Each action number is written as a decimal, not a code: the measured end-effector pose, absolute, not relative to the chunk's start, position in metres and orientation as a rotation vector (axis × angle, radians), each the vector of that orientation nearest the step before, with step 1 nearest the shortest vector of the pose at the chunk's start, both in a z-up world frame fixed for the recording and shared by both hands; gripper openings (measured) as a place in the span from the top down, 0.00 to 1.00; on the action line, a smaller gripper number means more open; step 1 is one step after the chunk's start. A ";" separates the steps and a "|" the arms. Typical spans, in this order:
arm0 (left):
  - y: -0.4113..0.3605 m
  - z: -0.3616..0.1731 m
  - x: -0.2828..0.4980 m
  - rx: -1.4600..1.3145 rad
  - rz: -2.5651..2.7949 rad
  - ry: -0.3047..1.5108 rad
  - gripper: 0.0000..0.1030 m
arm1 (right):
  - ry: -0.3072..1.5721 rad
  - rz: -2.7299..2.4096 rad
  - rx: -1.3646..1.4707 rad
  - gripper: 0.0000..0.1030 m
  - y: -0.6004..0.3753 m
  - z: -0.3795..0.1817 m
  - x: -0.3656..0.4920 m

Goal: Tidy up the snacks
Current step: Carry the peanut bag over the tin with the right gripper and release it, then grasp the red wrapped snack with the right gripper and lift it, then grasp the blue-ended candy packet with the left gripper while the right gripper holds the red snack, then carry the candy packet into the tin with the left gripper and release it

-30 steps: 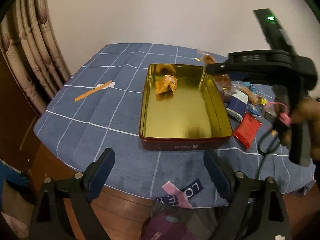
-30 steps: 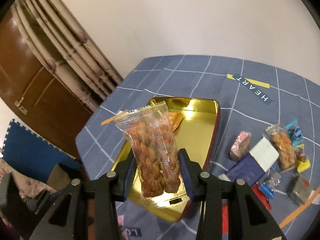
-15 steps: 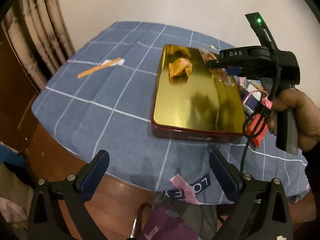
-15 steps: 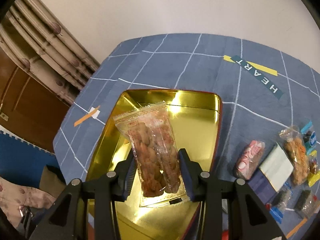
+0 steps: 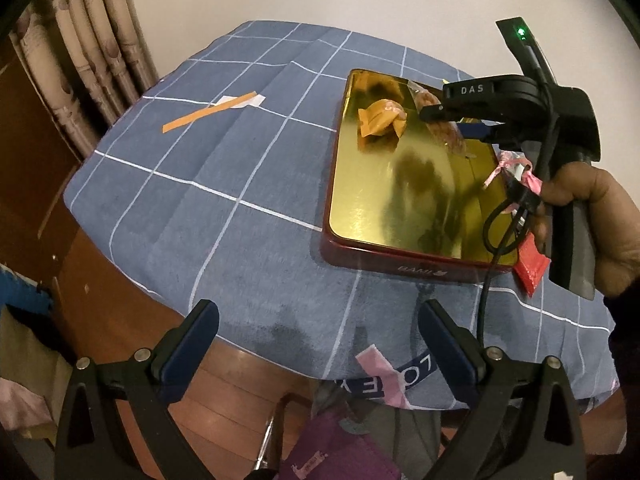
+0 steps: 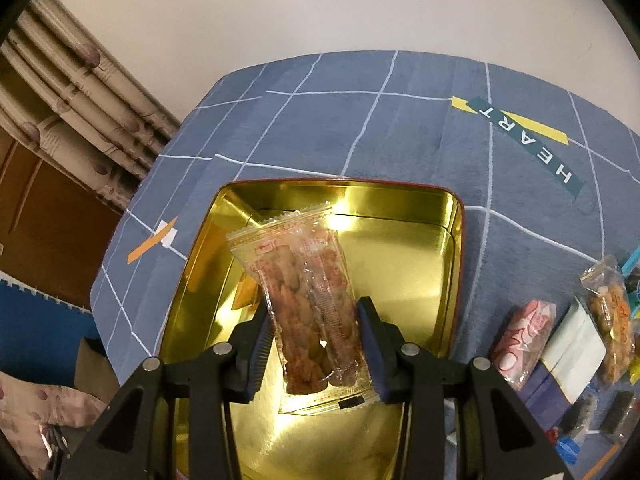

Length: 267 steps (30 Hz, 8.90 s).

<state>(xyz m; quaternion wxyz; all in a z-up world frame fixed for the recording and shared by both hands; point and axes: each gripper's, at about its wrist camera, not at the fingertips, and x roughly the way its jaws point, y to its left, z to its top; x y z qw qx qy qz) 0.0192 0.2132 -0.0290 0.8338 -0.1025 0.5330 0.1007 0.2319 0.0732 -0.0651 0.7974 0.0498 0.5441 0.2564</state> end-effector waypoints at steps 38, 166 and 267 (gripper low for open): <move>0.192 -0.024 0.012 -0.173 0.178 1.124 0.04 | 1.245 0.028 0.386 0.44 -0.084 -0.093 0.130; 0.024 0.013 0.105 -0.103 -0.281 1.102 0.79 | 0.956 -0.098 0.423 0.40 -0.366 -0.101 0.038; 0.178 -0.015 0.115 -0.034 0.242 1.016 0.33 | 0.949 -0.036 0.264 0.57 -0.303 -0.101 0.038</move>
